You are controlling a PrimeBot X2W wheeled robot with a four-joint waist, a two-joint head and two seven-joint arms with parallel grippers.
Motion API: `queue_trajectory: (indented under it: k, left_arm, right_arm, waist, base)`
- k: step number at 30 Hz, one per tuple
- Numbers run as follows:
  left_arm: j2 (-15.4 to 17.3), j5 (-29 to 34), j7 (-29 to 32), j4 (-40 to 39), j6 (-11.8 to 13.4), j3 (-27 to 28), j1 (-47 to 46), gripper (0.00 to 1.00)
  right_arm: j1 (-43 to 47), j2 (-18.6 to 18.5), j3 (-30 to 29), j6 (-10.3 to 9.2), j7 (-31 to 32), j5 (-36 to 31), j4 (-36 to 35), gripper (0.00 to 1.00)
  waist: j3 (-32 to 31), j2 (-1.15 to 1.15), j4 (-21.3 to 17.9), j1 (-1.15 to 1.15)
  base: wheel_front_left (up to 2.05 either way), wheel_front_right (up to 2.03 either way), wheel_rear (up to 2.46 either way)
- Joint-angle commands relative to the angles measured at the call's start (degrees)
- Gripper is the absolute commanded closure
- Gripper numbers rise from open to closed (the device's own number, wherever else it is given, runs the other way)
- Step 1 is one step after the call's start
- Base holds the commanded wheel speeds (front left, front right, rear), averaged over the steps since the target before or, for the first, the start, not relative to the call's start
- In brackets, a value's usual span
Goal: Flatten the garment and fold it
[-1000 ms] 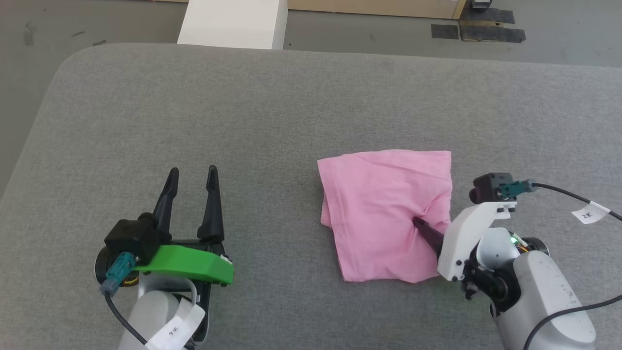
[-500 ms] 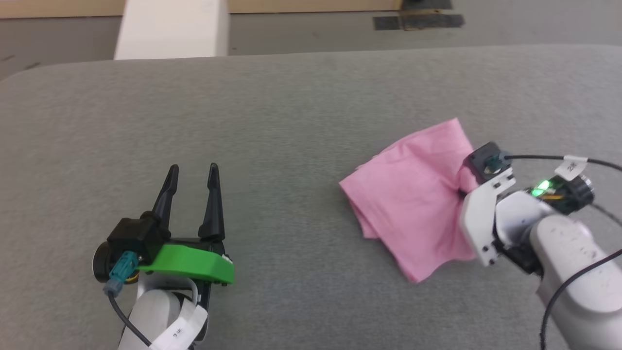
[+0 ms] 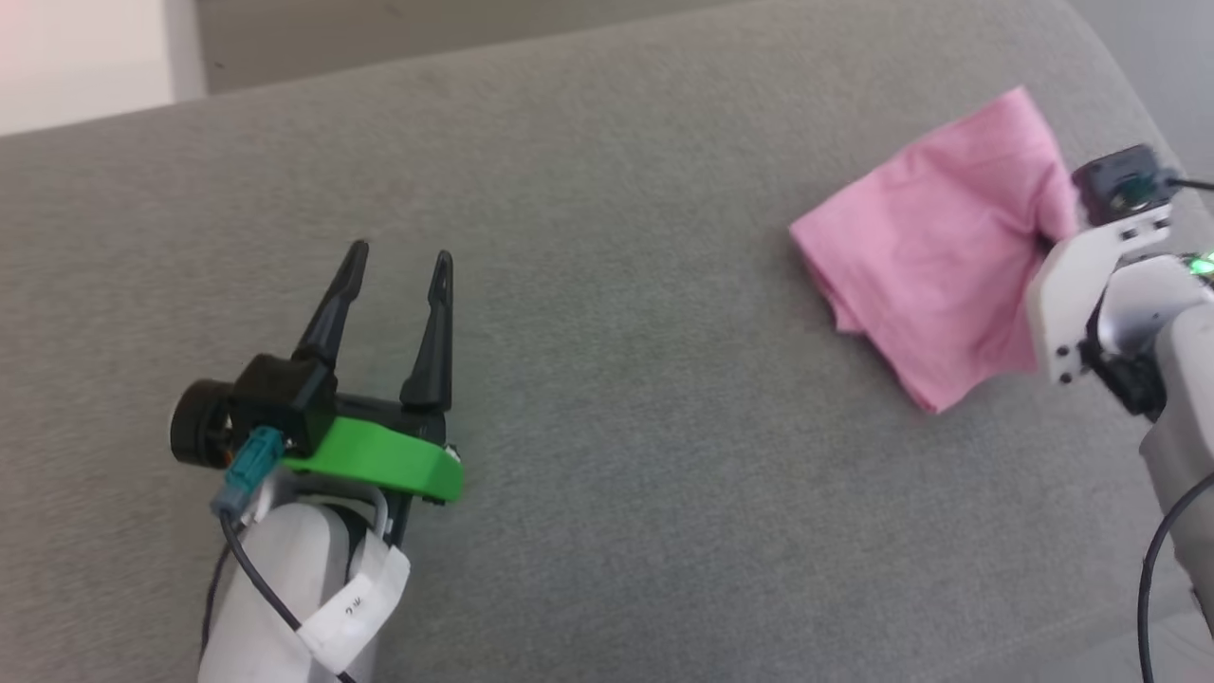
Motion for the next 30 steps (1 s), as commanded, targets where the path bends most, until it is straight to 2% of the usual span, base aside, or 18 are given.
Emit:
queue_trajectory:
  k: [1, 5, 10, 15, 19, 20, 21, 22, 27, 30]
  left_arm:
    - [1.14, 0.40, 0.74, -0.49, -0.38, -0.14, -0.83, 0.00]
    - [2.72, 1.06, 3.13, -2.61, -0.47, -0.47, -1.84, 0.00]
    - [4.43, 1.85, 6.23, -5.81, -0.42, -0.64, -2.61, 0.00]
    - [5.72, 2.26, 8.20, -8.45, -0.20, -0.46, -2.79, 0.00]
    - [6.35, 2.21, 9.03, -9.77, 0.12, -0.19, -2.34, 0.00]
    - [6.45, 2.13, 9.11, -9.92, 0.17, -0.15, -2.22, 0.00]
    - [6.48, 2.04, 9.07, -9.90, 0.23, -0.11, -2.11, 0.00]
    - [6.43, 1.89, 8.95, -9.80, 0.30, -0.10, -1.95, 0.00]
    - [5.12, 0.93, 6.95, -8.00, 0.54, -0.83, -1.13, 0.00]
    - [3.62, -0.12, 4.68, -5.79, 0.76, -1.25, -0.85, 0.00]
  right_arm:
    - [-1.91, 0.98, -1.97, -0.11, -1.71, -1.51, 1.83, 1.00]
    - [-4.96, 2.30, -7.94, -0.11, -5.75, -5.21, 7.48, 1.00]
    - [-8.47, 1.89, -16.06, -0.11, -9.95, -12.65, 12.69, 1.00]
    - [-10.33, 2.40, -25.59, -0.11, -11.52, -20.51, 14.92, 1.00]
    - [-10.89, 4.65, -32.07, -0.11, -12.25, -25.96, 14.64, 1.00]
    - [-11.00, 5.21, -33.57, -0.11, -12.80, -27.12, 14.50, 0.89]
    - [-11.04, 5.59, -34.77, -0.11, -13.24, -27.98, 14.38, 0.28]
    - [-11.03, 5.98, -36.25, -0.11, -13.82, -29.01, 14.18, 0.00]
    - [-9.78, 6.52, -43.36, -0.11, -16.09, -32.89, 12.68, 0.00]
    - [-8.75, 6.58, -45.44, -0.11, -20.00, -33.19, 11.72, 0.00]
  waist:
    - [6.54, 0.00, -6.05, 0.00]
    - [9.53, 0.00, -6.93, 0.00]
    - [12.72, 0.00, -6.74, 0.00]
    - [14.71, 0.00, -6.05, 0.00]
    - [15.06, 0.00, -5.60, 0.00]
    - [14.95, 0.00, -5.46, 0.00]
    - [14.69, 0.00, -5.32, 0.00]
    - [14.31, 0.00, -5.13, 0.00]
    - [10.70, 0.00, -3.26, 0.00]
    - [7.49, 0.00, -1.10, 0.00]
  base:
    - [0.00, 0.00, 0.00]
    - [0.00, 0.00, 0.00]
    - [0.00, 0.00, 0.00]
    - [0.00, 0.00, 0.00]
    - [0.00, 0.00, 0.00]
    - [0.00, 0.00, 0.00]
    - [0.00, 0.00, 0.00]
    - [0.00, 0.00, 0.00]
    - [0.00, 0.00, 0.00]
    - [0.00, 0.00, 0.00]
